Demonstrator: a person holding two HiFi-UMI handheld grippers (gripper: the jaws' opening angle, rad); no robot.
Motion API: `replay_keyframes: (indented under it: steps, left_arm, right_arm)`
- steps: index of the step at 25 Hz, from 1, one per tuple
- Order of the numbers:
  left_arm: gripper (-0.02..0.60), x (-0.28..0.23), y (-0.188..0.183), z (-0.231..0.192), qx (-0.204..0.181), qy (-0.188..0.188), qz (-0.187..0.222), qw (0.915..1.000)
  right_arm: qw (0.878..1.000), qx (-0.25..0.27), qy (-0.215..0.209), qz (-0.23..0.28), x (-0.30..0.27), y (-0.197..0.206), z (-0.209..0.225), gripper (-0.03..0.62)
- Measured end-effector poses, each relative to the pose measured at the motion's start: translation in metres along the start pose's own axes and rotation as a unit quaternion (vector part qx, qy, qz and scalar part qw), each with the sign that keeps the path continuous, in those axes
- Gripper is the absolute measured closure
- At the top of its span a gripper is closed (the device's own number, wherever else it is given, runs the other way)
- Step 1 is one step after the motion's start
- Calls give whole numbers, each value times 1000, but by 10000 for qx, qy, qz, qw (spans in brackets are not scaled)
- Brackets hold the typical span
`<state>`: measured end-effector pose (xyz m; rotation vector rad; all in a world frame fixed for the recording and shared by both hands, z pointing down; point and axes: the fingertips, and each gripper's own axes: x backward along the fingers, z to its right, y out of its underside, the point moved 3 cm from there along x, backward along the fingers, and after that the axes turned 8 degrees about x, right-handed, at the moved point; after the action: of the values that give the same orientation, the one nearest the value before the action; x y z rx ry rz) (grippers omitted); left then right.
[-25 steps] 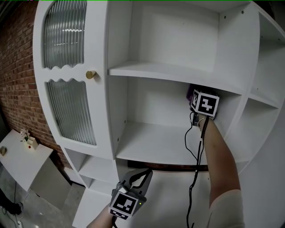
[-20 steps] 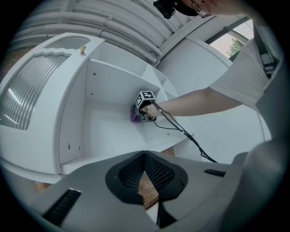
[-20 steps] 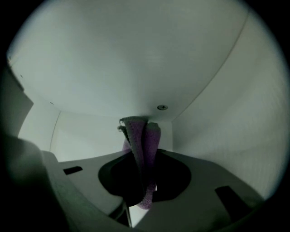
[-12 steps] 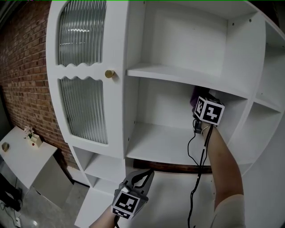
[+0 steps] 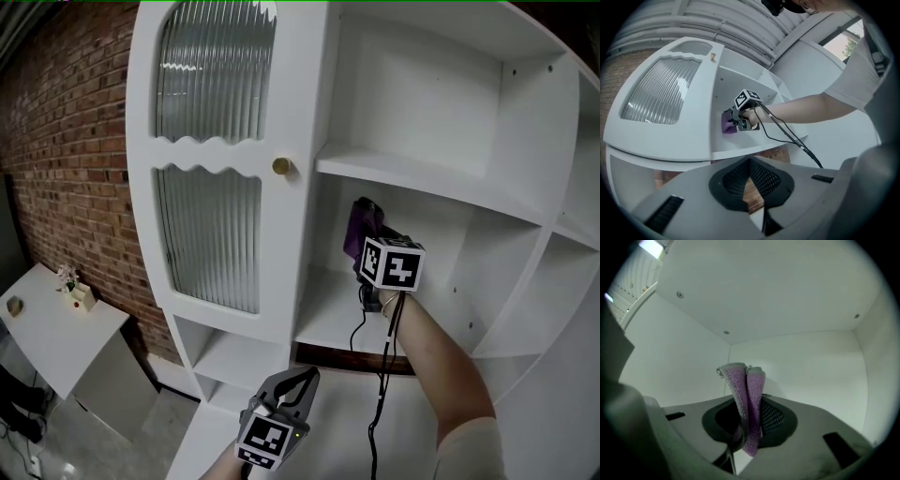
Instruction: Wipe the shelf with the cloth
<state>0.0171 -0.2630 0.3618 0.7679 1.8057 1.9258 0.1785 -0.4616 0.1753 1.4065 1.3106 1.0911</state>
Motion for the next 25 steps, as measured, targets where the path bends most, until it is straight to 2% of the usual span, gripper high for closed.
replay_keyframes:
  steps: [5, 9, 13, 19, 25]
  left_arm:
    - [568, 15, 6, -30, 77, -265, -19, 9996]
    - [568, 22, 12, -44, 2, -433, -74, 9990]
    - [568, 24, 18, -50, 17, -455, -126, 9989]
    - [568, 22, 21, -51, 45, -527, -150, 9985]
    - [568, 14, 23, -41, 13, -521, -174, 9985]
  right_arm:
    - [9994, 205, -251, 76, -31, -4, -46, 513]
    - [9991, 354, -188, 155, -47, -11, -60, 513]
    - [9980, 604, -1, 186, -58, -12, -56, 513]
    - [9946, 981, -8, 339, -61, -10, -43, 505]
    - [9957, 872, 41, 300, -53, -4, -20, 505]
